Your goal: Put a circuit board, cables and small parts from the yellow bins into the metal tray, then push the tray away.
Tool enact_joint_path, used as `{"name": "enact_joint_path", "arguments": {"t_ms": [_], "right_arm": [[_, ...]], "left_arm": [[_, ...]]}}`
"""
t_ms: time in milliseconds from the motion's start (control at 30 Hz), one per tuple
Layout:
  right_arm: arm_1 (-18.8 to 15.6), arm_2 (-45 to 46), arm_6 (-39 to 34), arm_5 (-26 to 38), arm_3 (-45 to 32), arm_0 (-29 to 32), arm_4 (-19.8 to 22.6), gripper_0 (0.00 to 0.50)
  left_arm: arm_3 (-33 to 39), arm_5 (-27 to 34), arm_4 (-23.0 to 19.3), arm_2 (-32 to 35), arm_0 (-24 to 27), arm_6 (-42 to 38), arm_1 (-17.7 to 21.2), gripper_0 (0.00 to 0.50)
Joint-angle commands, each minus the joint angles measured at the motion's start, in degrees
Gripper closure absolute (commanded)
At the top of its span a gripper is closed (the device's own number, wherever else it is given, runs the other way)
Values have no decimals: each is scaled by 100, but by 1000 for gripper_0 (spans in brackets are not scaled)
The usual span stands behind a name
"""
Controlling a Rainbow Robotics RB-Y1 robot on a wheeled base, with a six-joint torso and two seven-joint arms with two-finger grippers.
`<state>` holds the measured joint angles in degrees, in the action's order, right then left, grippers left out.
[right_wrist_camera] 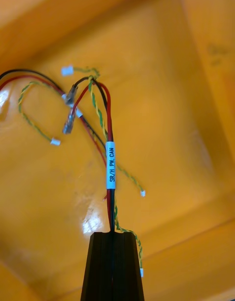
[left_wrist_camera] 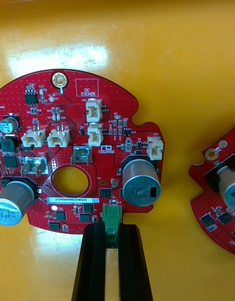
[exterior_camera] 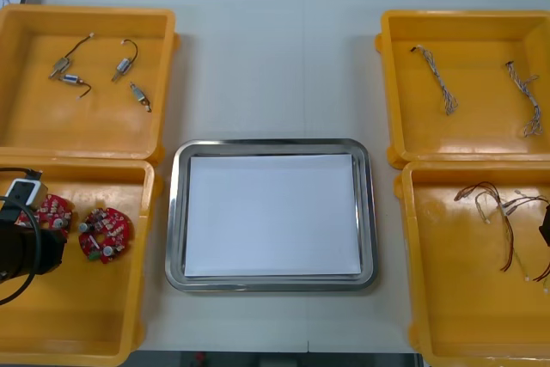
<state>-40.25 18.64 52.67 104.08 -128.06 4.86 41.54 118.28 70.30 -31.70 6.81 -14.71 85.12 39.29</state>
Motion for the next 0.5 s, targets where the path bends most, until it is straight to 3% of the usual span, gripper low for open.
{"name": "enact_joint_path", "arguments": {"t_ms": [33, 333, 500], "right_arm": [[193, 157, -169, 104, -185, -100, 187, 500], [448, -107, -169, 156, -193, -91, 179, 500], [685, -107, -134, 262, -246, -82, 108, 500]], "left_arm": [[134, 107, -310, 233, -181, 603, -97, 500], [538, 617, -996, 884, -146, 603, -18, 500], [855, 898, -1110, 1130, -146, 506, 52, 500]]}}
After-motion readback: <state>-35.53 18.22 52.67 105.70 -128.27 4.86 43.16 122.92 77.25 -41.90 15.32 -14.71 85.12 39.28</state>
